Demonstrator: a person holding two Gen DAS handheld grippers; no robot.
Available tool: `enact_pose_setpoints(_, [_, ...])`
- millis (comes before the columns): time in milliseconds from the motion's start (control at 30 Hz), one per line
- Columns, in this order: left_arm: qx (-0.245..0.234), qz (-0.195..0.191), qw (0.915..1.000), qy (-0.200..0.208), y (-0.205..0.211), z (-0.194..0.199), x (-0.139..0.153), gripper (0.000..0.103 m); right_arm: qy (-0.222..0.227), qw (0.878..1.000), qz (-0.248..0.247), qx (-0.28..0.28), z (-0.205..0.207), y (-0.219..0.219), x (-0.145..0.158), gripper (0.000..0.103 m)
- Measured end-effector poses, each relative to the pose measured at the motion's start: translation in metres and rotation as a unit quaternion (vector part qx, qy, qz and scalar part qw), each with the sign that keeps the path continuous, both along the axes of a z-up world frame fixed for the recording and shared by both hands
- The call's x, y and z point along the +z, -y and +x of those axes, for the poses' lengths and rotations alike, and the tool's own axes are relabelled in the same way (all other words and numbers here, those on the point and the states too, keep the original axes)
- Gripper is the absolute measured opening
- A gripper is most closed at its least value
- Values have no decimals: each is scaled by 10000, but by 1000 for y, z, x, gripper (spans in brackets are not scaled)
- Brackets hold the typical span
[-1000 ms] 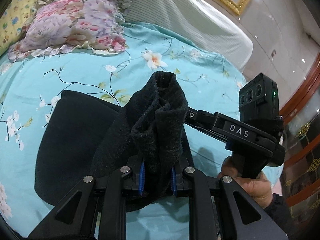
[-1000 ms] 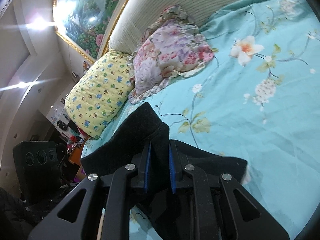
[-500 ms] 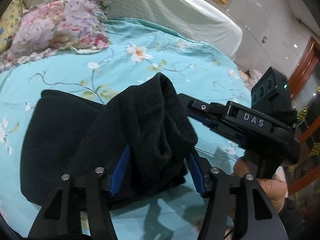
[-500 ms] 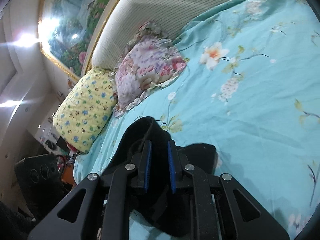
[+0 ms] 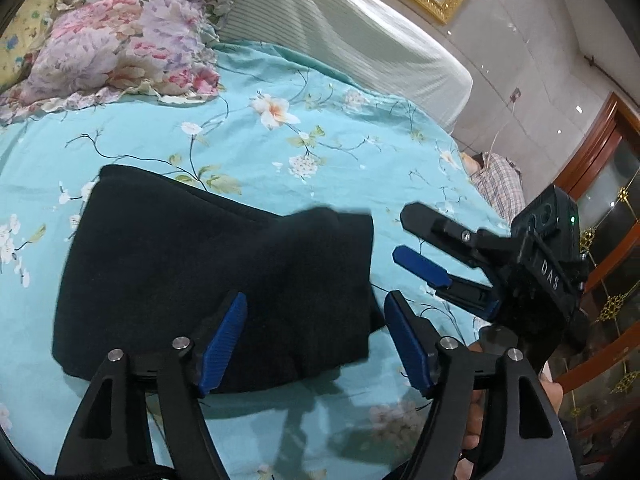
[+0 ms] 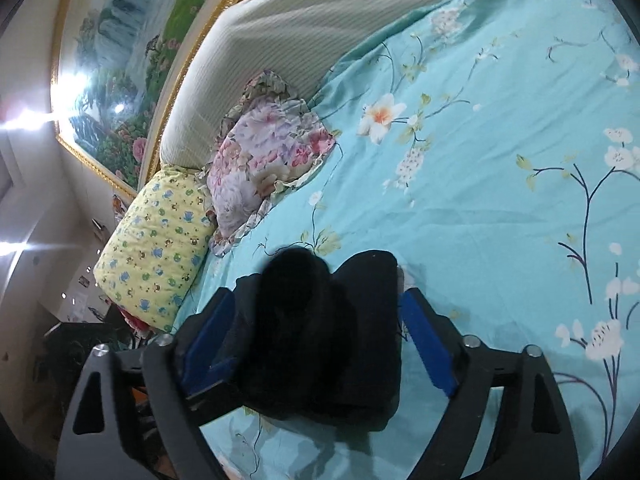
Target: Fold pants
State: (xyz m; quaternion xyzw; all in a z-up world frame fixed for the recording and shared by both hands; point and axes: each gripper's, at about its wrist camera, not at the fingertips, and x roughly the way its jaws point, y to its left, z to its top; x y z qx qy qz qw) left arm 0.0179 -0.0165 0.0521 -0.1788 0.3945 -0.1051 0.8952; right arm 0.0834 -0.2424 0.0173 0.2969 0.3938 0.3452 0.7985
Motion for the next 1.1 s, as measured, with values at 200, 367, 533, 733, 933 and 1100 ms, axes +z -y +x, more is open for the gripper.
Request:
enact_pose_setpoints(200, [313, -91, 9994, 80, -23, -8, 6, 74, 173, 9992, -370, 23, -15, -13, 10, 90])
enact_pose_setpoints(367, [547, -109, 9984, 92, -41, -14, 8, 74, 247, 9983, -528, 38, -22, -21, 14, 91])
enact_pose_setpoints(533, [783, -180, 9967, 63, -61, -21, 6, 75, 247, 9974, -681, 7, -29, -26, 15, 91])
enact_pose_setpoints(733, [1031, -286, 9943, 26, -83, -29, 2, 75, 257, 9961, -846, -3, -37, -33, 16, 91])
enact_pose_setpoints(933, [1224, -404, 9917, -34, -101, -33, -4, 75, 185, 9949, -991, 13, -42, -40, 11, 91])
enact_pose_setpoints(1100, [1291, -452, 9906, -85, -110, -32, -9, 76, 79, 9947, -1027, 60, -46, -43, 4, 91])
